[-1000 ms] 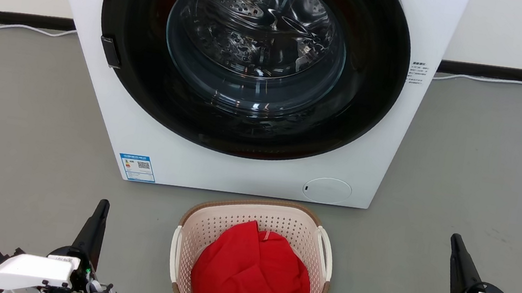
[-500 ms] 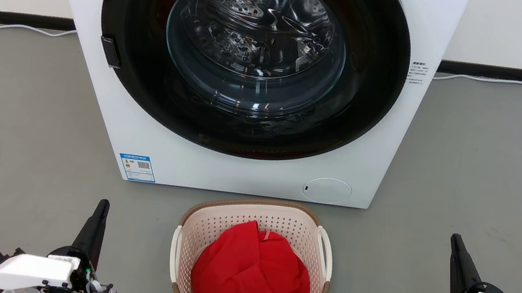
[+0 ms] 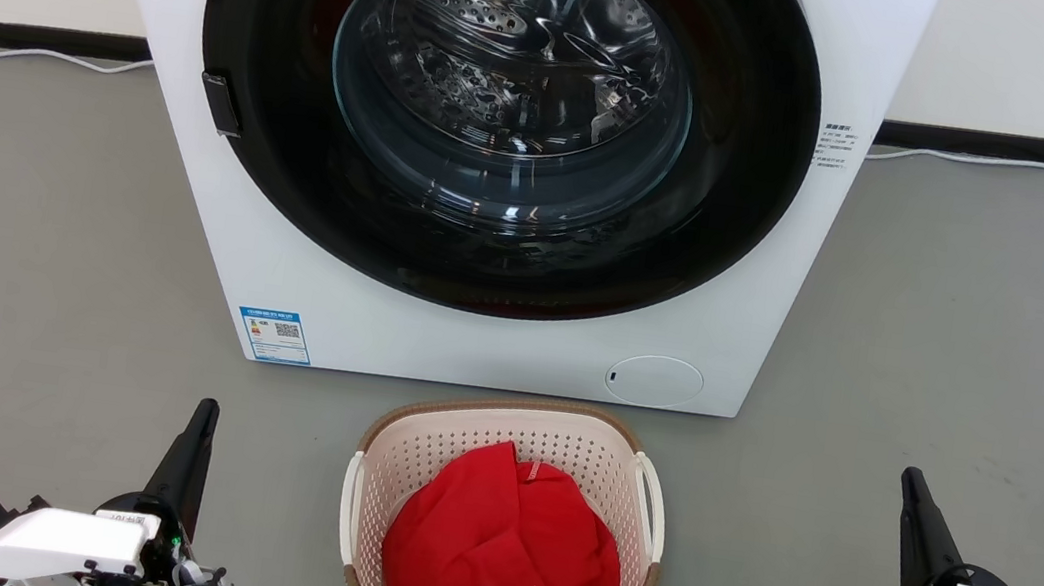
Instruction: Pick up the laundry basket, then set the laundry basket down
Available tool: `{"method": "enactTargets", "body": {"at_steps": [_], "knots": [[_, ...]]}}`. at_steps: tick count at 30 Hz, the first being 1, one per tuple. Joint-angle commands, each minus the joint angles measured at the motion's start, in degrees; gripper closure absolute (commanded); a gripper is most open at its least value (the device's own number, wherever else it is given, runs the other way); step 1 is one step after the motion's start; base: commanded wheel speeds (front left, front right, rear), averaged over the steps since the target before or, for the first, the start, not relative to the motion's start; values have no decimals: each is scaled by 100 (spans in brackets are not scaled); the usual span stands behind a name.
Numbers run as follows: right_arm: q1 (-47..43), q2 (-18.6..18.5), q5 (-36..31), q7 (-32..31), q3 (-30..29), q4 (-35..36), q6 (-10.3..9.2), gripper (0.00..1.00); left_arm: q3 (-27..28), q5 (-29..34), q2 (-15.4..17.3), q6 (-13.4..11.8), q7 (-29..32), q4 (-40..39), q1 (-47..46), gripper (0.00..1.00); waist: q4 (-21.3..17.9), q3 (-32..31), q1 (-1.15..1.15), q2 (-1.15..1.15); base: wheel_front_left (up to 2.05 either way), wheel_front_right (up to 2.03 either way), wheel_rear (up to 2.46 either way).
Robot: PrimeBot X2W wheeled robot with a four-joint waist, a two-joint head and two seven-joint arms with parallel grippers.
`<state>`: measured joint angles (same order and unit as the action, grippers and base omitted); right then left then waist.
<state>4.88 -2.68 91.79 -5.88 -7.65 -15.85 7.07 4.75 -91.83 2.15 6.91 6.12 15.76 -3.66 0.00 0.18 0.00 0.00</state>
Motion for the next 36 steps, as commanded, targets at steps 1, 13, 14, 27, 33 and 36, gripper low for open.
{"method": "enactTargets", "body": {"at_steps": [1,13,14,27,33,36], "knots": [[131,-20,35,-63,109,182,42,100,177,-34,73,58,36,-171,-254,100,0,0,0,0,0,0,0],[131,-20,36,-63,110,182,42,100,176,-34,73,58,36,-171,-254,100,0,0,0,0,0,0,0],[131,-20,36,-63,110,182,42,100,176,-34,73,58,36,-171,-254,100,0,0,0,0,0,0,0],[131,-20,36,-62,111,182,42,100,176,-34,73,58,36,-171,-254,100,0,0,0,0,0,0,0],[130,-20,36,-62,111,182,42,100,176,-34,73,58,36,-171,-253,100,0,0,0,0,0,0,0],[130,-20,37,-62,111,182,42,100,176,-34,73,58,36,-171,-253,100,0,0,0,0,0,0,0]]}}
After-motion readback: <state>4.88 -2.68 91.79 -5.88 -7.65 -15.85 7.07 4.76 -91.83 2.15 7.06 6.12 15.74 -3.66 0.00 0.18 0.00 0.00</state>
